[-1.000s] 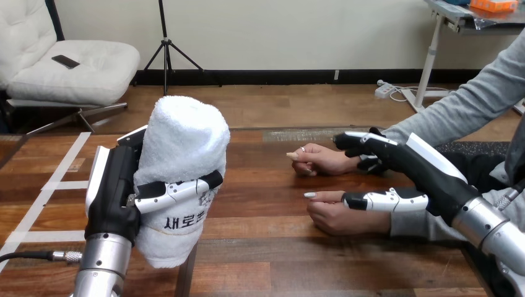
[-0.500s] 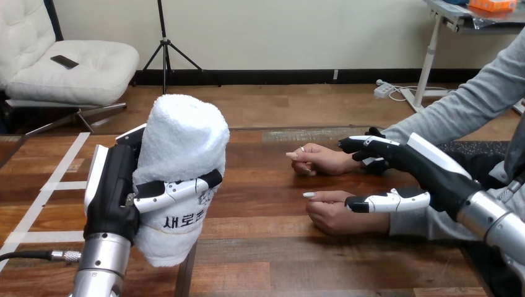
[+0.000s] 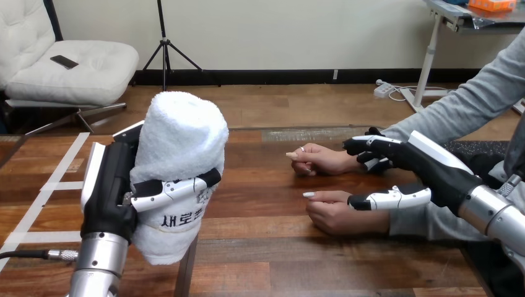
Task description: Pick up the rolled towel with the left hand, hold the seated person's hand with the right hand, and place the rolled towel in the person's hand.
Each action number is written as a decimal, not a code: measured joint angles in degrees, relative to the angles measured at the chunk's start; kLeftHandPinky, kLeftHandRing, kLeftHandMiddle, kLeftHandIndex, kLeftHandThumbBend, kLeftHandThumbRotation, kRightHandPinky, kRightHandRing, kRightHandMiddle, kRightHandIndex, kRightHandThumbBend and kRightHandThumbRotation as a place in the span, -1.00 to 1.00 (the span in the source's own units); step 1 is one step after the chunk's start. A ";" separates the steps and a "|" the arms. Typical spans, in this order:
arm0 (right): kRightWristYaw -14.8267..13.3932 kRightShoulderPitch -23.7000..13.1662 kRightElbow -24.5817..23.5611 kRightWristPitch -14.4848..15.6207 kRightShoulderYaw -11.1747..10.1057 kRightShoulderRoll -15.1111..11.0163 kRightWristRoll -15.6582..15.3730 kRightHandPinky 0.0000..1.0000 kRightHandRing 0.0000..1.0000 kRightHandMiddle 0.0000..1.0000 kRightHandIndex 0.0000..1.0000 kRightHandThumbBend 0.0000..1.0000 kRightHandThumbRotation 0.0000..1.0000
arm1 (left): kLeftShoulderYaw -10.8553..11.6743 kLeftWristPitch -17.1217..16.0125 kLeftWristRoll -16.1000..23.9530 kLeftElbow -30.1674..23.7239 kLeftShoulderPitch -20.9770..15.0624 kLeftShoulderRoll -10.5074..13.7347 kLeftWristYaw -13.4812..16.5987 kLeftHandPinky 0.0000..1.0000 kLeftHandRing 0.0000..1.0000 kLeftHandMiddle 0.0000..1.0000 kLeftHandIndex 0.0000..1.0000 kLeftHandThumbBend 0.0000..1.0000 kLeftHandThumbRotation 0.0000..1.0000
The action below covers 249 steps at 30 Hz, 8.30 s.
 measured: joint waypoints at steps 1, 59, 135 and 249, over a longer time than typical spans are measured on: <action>-0.05 -0.12 0.20 0.03 0.17 -0.03 -0.18 0.49 0.67 0.72 0.71 1.00 0.07 | 0.06 -0.03 0.00 0.00 0.00 0.00 -0.04 -0.47 -0.36 -0.25 -0.22 0.23 -1.00; -1.22 -4.30 9.98 2.72 7.33 -2.04 -6.49 0.43 0.60 0.66 0.69 1.00 -0.26 | 1.04 -1.22 -1.63 0.80 0.05 -0.01 -1.22 -0.43 -0.33 -0.23 -0.20 0.21 -1.00; -6.90 -11.34 13.54 5.56 12.59 -5.26 -15.77 0.29 0.50 0.60 0.59 1.00 -0.44 | 1.09 -1.22 -1.70 0.79 0.44 0.00 -1.87 -0.43 -0.33 -0.24 -0.21 0.19 -1.00; -21.65 -12.39 17.60 3.30 22.51 -3.43 -22.53 -0.41 -0.32 -0.19 -0.18 0.43 -0.72 | 1.44 -1.35 -1.67 0.77 2.16 -0.06 -1.18 -0.39 -0.31 -0.22 -0.21 0.21 -1.00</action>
